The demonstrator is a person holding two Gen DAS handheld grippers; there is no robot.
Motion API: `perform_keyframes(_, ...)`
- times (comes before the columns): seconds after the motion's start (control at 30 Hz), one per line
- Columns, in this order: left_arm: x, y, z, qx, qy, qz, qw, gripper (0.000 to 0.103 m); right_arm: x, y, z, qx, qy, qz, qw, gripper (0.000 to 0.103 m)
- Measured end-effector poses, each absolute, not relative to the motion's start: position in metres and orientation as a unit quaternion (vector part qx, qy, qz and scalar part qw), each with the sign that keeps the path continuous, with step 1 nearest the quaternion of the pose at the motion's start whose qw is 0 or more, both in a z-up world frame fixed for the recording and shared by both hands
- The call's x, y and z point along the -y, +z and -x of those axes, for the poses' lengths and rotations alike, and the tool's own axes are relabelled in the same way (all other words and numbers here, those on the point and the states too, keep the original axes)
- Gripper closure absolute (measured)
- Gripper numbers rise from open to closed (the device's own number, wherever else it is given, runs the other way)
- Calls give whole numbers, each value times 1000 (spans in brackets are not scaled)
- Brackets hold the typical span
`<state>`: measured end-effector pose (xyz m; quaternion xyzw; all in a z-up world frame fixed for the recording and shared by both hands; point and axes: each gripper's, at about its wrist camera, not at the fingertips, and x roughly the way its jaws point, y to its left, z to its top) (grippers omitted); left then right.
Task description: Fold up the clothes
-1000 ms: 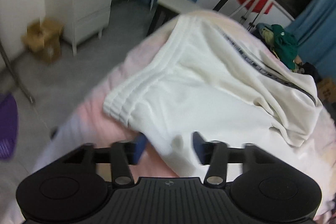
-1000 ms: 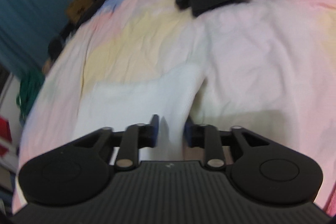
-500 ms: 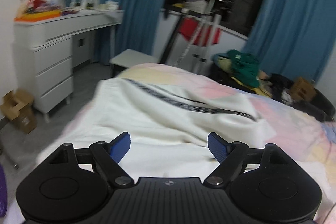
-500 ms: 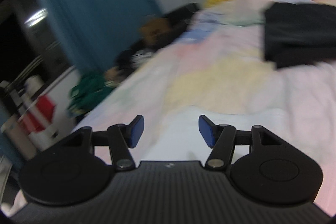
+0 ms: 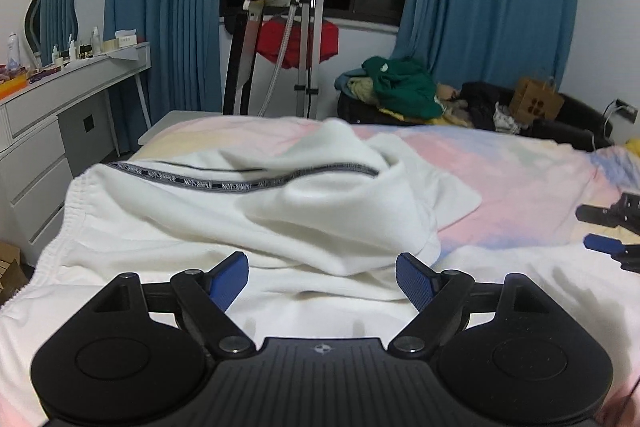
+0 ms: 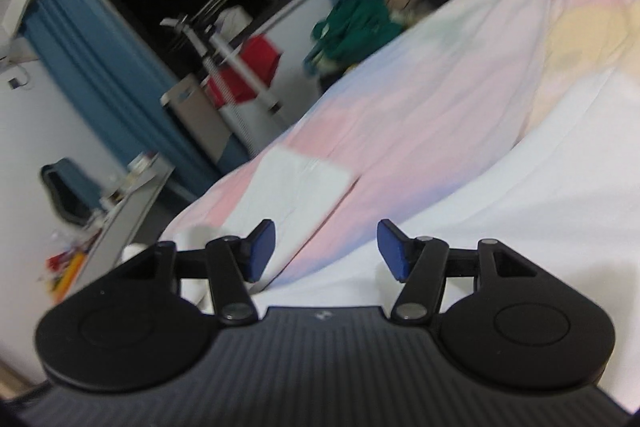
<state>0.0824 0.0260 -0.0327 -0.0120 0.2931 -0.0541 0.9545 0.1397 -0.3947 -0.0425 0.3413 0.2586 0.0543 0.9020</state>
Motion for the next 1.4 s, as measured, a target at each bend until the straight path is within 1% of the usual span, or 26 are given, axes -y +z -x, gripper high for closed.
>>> perform_keyframes(0.2,-39,-59,-96,-322,-62,44,944,21,366,-71,-195,-304,95,-369,873,46)
perform_keyframes(0.43,-39,-84,-111,-333,-59,16,941,21,332,-113,-277,-329,69,-390,857,46)
perform_keyframes(0.5,-40,-90,-114,-334,-66,18,940,21,333,-122,-294,-328,34,-405,852,53)
perform_keyframes(0.57,-42,-97,-117,-333,-71,19,940,21,337,-132,-307,-313,18,-440,841,56)
perform_keyframes(0.63,-44,-103,-124,-332,-72,16,941,21,341,-143,-319,-299,12,-466,833,64)
perform_keyframes(0.67,-44,-106,-127,-333,-65,12,940,21,342,-146,-323,-294,11,-470,832,74)
perform_keyframes(0.7,-45,-111,-131,-335,-56,10,941,21,342,-150,-327,-289,11,-470,834,82)
perform_keyframes(0.73,-47,-115,-136,-335,-46,10,941,21,342,-153,-330,-284,11,-472,835,85)
perform_keyframes(0.77,-48,-120,-140,-339,-40,11,940,21,343,-156,-331,-280,11,-475,834,93)
perform_keyframes(0.8,-50,-125,-144,-345,-36,14,938,21,343,-158,-333,-275,11,-479,833,94)
perform_keyframes(0.97,-60,-134,-154,-350,-31,39,936,21,343,-144,-336,-236,0,-465,853,95)
perform_keyframes(1.07,-58,-135,-154,-347,-30,22,937,21,368,-133,-338,-207,-17,-471,858,95)
perform_keyframes(1.17,-55,-135,-154,-348,-29,8,937,21,414,-120,-323,-178,-65,-469,863,95)
perform_keyframes(1.27,-58,-134,-156,-352,-29,17,935,21,468,-110,-300,-154,-123,-457,867,95)
perform_keyframes(1.4,-65,-133,-162,-354,-27,24,934,21,535,-104,-275,-151,-207,-437,862,95)
